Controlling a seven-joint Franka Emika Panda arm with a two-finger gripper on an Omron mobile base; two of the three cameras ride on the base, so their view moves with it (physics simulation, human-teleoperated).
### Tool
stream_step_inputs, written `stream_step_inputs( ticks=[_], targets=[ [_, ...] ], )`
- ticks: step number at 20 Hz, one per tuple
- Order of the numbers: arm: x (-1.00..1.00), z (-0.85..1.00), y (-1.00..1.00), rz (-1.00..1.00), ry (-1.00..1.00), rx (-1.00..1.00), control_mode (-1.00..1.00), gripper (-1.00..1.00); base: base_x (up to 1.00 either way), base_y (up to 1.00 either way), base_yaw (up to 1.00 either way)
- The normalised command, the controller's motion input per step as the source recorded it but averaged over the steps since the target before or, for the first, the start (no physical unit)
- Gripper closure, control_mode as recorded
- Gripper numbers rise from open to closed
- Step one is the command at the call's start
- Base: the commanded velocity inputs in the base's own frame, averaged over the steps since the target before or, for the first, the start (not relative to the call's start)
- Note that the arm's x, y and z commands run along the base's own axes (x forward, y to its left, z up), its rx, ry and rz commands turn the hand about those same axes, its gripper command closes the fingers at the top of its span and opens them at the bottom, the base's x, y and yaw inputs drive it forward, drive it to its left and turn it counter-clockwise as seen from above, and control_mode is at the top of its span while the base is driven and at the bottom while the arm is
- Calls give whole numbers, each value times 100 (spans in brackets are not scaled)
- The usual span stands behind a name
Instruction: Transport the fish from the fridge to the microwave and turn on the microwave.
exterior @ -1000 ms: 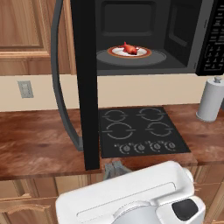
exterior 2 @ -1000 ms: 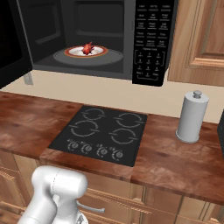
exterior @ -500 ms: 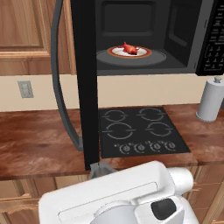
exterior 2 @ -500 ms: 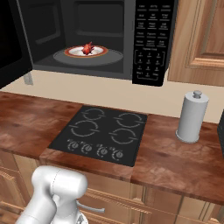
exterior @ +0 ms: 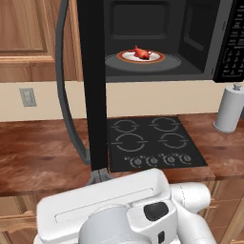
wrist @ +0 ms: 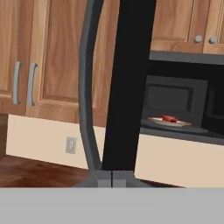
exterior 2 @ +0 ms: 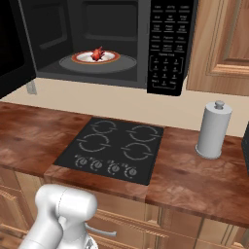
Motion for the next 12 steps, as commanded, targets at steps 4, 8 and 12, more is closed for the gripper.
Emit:
stream_step_inputs(
  ticks=[4, 8, 12],
  targets=[
    [18, -17, 21, -2, 0, 0, -100, 100, 0, 0, 0],
    [18, -16, 23, -3, 0, 0, -100, 100, 0, 0, 0],
    [18, -16, 25, -3, 0, 0, -100, 100, 0, 0, 0]
  ],
)
